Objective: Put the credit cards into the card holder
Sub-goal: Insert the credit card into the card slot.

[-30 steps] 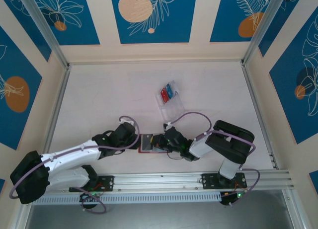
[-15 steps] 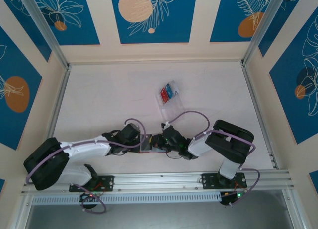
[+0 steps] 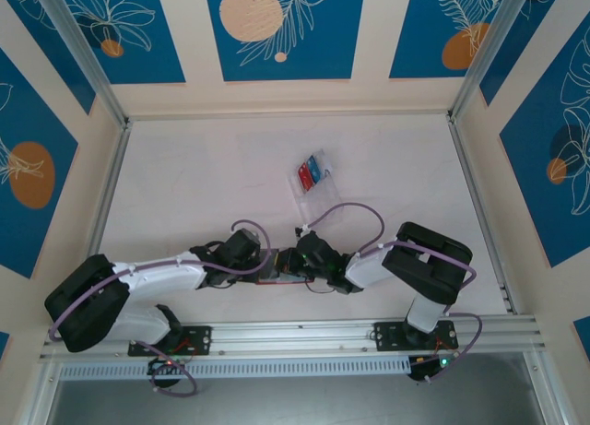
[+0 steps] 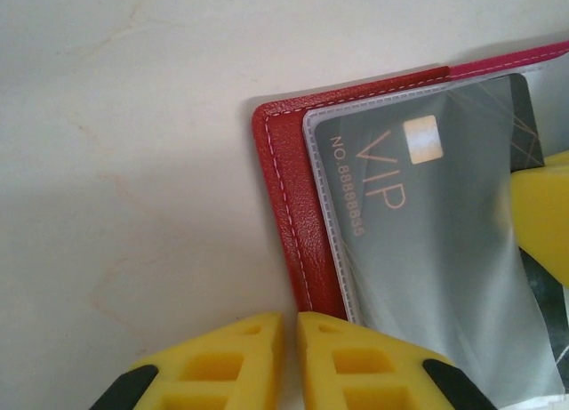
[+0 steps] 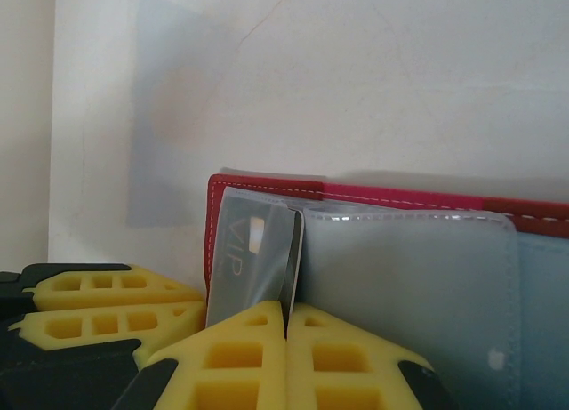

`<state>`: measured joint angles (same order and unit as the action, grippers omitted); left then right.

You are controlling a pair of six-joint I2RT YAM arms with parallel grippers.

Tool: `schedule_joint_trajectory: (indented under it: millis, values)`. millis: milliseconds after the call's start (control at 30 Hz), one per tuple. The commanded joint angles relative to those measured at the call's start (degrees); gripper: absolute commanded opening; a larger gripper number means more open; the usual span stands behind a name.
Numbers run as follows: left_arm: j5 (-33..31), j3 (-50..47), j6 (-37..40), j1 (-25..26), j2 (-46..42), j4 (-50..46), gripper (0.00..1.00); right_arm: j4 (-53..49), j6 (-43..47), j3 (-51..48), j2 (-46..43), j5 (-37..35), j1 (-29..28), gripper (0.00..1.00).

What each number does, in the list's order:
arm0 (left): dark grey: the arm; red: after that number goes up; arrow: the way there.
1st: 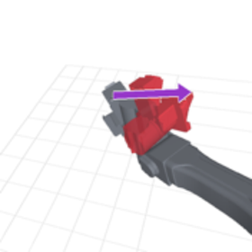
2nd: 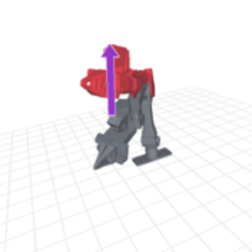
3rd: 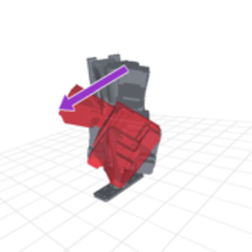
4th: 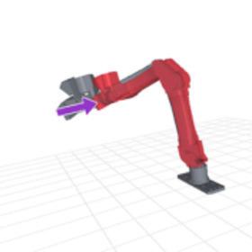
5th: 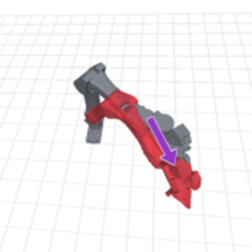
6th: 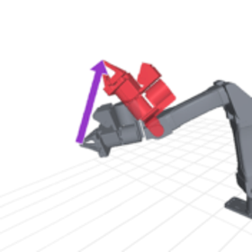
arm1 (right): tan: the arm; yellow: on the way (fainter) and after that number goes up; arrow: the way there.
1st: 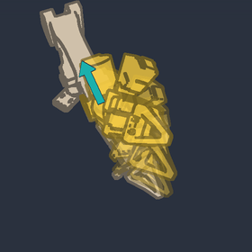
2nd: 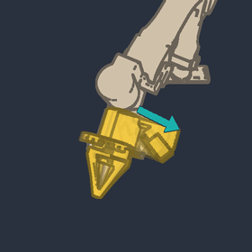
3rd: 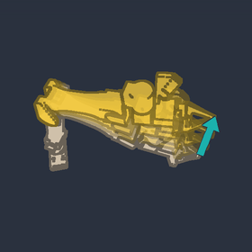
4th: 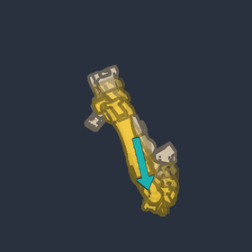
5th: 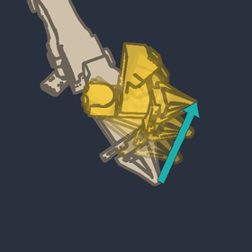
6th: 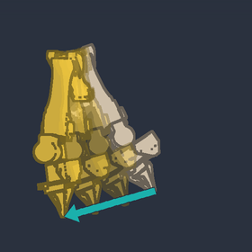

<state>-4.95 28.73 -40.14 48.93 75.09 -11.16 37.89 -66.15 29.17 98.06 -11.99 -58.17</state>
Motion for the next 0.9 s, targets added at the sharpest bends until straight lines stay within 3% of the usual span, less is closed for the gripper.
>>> schedule_joint_trajectory:
  millis: [0, 167, 500, 867]
  values:
    - [1.30, -1.66, -1.08, 0.63, 2.12, 4.80, 0.14, -5.66, 2.11, 0.09, 2.33, 3.09, -1.90, 0.05]
    - [0.11, -2.29, -2.10, 0.73, 1.35, 4.32, 0.14, -9.06, 4.23, 0.55, -0.46, 2.61, -1.93, 0.10]
    - [-0.59, -4.81, -4.10, 0.78, 0.79, 5.31, 0.14, -34.37, 12.84, 9.61, -9.82, 2.23, 0.57, 0.32]
    - [-1.36, -4.82, -4.73, 1.35, 0.95, 5.35, 0.15, -55.90, 20.19, 17.68, -15.36, -6.61, 2.60, 0.38]
